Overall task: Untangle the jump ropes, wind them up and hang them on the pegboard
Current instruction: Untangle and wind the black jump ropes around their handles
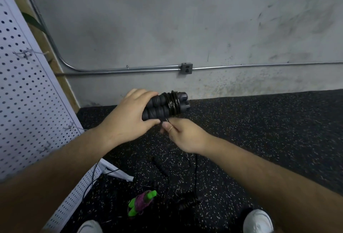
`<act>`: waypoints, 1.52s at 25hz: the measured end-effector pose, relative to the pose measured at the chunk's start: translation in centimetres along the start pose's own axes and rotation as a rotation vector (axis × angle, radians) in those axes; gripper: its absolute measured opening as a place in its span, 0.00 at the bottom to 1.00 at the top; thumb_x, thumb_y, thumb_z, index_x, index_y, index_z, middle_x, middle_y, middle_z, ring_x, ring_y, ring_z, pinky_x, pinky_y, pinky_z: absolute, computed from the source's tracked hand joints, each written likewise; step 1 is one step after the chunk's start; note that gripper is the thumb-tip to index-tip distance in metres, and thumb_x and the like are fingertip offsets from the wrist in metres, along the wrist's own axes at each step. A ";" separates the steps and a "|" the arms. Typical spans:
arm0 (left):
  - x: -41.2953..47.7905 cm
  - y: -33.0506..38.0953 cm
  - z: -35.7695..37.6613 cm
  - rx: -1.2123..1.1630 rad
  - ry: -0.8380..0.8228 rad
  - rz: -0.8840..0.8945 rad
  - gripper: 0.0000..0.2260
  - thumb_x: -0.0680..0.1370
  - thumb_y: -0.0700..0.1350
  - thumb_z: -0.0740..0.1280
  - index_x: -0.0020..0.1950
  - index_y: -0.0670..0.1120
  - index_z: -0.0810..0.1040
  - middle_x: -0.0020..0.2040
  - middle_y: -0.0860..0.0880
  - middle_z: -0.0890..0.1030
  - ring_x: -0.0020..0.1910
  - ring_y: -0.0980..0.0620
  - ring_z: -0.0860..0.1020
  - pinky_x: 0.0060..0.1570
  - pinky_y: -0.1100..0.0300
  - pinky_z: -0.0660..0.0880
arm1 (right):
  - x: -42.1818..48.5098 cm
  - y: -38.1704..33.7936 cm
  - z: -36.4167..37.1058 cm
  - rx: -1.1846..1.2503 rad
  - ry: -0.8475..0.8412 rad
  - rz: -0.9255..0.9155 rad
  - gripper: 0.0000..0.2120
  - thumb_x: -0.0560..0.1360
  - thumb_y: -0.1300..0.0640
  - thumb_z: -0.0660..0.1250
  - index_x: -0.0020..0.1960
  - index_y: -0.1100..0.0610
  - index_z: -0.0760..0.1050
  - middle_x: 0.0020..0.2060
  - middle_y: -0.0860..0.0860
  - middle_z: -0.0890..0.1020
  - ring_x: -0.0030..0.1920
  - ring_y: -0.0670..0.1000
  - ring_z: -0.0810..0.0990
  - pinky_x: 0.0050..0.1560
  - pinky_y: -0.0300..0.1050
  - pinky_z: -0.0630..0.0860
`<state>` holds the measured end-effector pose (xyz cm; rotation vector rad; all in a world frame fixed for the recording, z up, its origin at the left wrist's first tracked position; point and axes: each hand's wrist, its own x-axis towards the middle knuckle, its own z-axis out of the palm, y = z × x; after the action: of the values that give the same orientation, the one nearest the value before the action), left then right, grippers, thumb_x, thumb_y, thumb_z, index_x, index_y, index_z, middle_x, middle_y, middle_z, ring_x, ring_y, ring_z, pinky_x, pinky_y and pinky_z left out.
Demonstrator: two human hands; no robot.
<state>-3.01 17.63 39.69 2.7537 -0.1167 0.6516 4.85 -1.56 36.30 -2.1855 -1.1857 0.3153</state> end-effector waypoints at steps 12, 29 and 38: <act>1.0 -3.5 1.6 0.095 -0.107 0.043 0.33 0.70 0.50 0.79 0.74 0.49 0.73 0.60 0.53 0.78 0.58 0.51 0.70 0.63 0.44 0.71 | -1.4 -5.2 -7.0 -0.569 0.061 0.009 0.13 0.83 0.46 0.59 0.48 0.50 0.79 0.38 0.46 0.79 0.37 0.47 0.77 0.34 0.42 0.70; -0.2 2.6 -0.2 -0.165 0.004 0.055 0.31 0.71 0.49 0.79 0.71 0.51 0.72 0.60 0.63 0.73 0.63 0.59 0.69 0.67 0.59 0.66 | -0.2 0.2 -1.8 0.165 0.002 0.132 0.14 0.85 0.61 0.56 0.43 0.55 0.74 0.32 0.47 0.73 0.29 0.42 0.70 0.33 0.39 0.70; 1.4 -3.9 0.3 0.021 -0.008 -0.096 0.32 0.72 0.45 0.78 0.75 0.48 0.72 0.62 0.49 0.76 0.63 0.49 0.68 0.68 0.49 0.67 | -0.8 -4.1 -2.1 0.032 -0.113 0.037 0.15 0.86 0.51 0.56 0.55 0.56 0.79 0.32 0.44 0.74 0.27 0.36 0.72 0.28 0.31 0.66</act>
<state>-1.10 21.26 39.00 2.7622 0.0209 0.6197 2.64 -1.39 40.45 -2.1886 -1.1927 0.4758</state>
